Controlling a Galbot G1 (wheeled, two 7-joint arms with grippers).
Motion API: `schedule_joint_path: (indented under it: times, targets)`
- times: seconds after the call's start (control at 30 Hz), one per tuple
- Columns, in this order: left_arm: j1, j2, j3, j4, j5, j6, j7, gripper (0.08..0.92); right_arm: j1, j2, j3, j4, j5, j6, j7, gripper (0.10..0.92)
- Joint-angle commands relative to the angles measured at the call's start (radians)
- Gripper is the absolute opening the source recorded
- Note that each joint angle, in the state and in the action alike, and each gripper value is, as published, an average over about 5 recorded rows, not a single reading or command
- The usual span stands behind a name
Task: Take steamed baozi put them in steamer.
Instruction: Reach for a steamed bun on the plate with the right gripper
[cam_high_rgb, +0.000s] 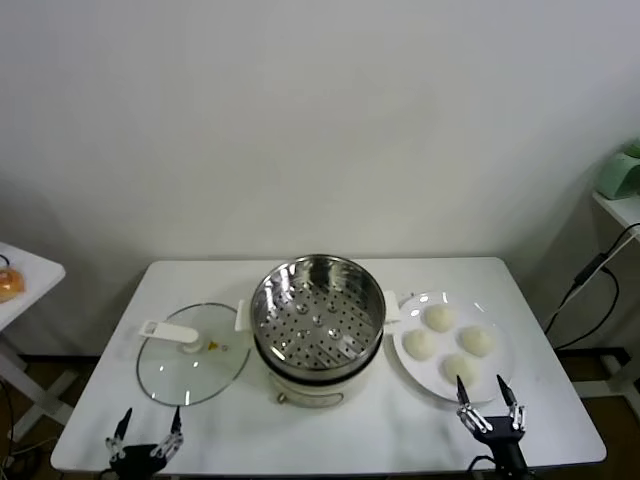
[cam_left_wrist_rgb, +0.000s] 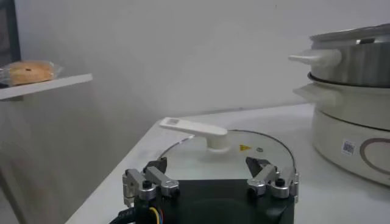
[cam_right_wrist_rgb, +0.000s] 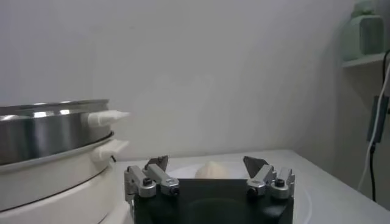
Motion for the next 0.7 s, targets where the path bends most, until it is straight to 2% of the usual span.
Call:
schedule_joint_path:
  times: [0.03,0.17,0.37,0.47,0.57,0.7]
  targets:
    - [0.006,0.001,0.001,-0.006,0.004,-0.003,-0.005,0.823,0.114,-0.036,0.031,0.064,-0.040,-0.262,0.054,0.823]
    - [0.008,0.005,0.002,-0.011,0.005,-0.007,-0.005,0.823,0.266,-0.088,0.038,0.044,-0.056,-0.410,0.057,0.823]
    - [0.004,0.014,0.002,-0.023,0.005,-0.007,-0.004,0.823,0.478,-0.258,-0.025,0.018,-0.074,-0.667,0.011,0.823]
    - [0.003,0.018,0.002,-0.028,0.005,-0.008,-0.003,0.823,0.560,-0.371,-0.079,0.004,-0.097,-0.820,-0.086,0.823]
    - [0.002,0.023,0.003,-0.029,0.007,-0.012,-0.002,0.823,0.634,-0.505,-0.145,-0.017,-0.126,-0.949,-0.243,0.823]
    - [0.000,0.026,0.008,-0.029,0.010,-0.016,-0.002,0.823,0.724,-0.673,-0.247,-0.068,-0.205,-0.956,-0.456,0.823]
